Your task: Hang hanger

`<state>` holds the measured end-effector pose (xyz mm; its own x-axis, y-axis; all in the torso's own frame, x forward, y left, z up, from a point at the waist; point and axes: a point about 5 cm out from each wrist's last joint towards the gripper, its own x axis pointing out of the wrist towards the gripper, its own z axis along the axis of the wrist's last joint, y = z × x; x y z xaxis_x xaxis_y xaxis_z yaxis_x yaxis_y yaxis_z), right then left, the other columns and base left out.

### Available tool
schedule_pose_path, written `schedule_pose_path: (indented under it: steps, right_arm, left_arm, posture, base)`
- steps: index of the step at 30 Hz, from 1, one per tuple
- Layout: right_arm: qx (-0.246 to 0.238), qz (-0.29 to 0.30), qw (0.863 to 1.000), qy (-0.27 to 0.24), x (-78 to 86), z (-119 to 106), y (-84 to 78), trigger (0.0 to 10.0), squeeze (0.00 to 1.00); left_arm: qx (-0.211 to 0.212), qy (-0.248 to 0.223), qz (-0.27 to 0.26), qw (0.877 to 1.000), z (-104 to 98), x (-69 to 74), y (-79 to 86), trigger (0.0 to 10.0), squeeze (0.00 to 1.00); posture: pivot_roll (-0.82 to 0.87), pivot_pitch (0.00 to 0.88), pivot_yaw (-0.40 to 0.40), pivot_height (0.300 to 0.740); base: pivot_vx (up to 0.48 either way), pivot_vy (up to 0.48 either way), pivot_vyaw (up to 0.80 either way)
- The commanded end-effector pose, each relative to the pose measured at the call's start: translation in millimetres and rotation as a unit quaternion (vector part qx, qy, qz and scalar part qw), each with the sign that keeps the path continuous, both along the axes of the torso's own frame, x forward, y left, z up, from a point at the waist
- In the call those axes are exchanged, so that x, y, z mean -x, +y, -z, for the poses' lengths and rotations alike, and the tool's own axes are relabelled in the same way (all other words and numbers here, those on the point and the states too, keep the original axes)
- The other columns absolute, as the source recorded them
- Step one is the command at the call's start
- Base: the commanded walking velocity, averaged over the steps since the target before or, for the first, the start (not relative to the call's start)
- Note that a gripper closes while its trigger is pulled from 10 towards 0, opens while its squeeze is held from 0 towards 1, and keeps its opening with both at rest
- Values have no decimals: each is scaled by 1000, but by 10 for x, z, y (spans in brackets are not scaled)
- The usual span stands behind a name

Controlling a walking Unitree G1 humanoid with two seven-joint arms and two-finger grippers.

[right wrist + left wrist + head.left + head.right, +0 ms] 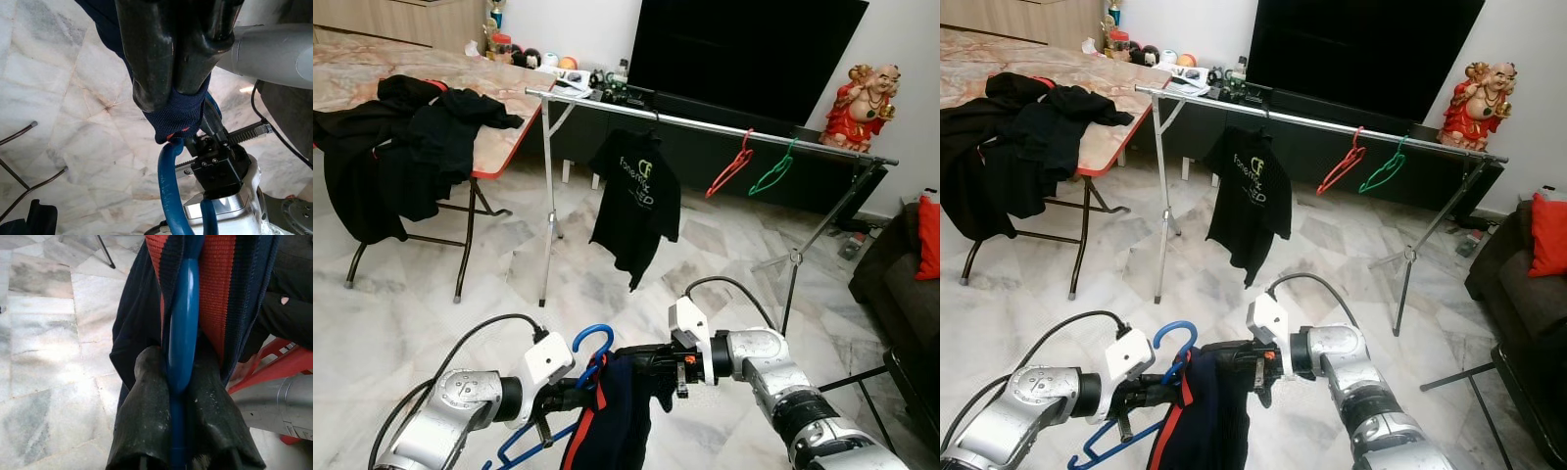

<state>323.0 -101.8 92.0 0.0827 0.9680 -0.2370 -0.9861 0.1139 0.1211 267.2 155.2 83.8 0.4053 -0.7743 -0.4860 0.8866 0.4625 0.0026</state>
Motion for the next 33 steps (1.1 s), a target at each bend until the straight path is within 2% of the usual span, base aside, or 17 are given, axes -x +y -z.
schedule_pose_path:
  steps: [1,12,19,23,27,30,33]
  right_arm:
    - [-18,13,1000,-14,-31,-65,-34,0,0]
    - [18,55,998,-5,-32,21,-243,0,0]
    - [38,126,991,0,-42,88,-483,0,0]
    - [39,148,988,1,-43,98,-561,0,0]
    - [31,178,983,0,-61,71,-678,0,0]
    - [42,239,970,-4,-50,94,-910,0,0]
    - [46,262,964,-5,-36,120,-977,0,0]
  left_arm:
    - [9,-4,5,1000,-33,-6,-33,0,0]
    - [5,-1,0,1000,-26,19,19,0,0]
    - [-1,4,-7,1000,-3,51,86,0,0]
    - [-3,6,-12,1000,7,56,113,0,0]
    - [-8,8,-17,1000,14,68,153,0,0]
    - [-22,17,-33,999,72,111,261,0,0]
    - [-31,23,-42,998,116,136,320,0,0]
  posture:
    - [229,0,-223,740]
    - [228,0,-226,740]
    - [225,0,-223,740]
    - [226,0,-222,740]
    - [224,0,-220,740]
    - [219,0,-216,740]
    - [215,0,-213,740]
  base:
    - [0,0,0]
    - [0,0,0]
    - [0,0,0]
    - [0,0,0]
    - [0,0,0]
    - [0,0,0]
    - [0,0,0]
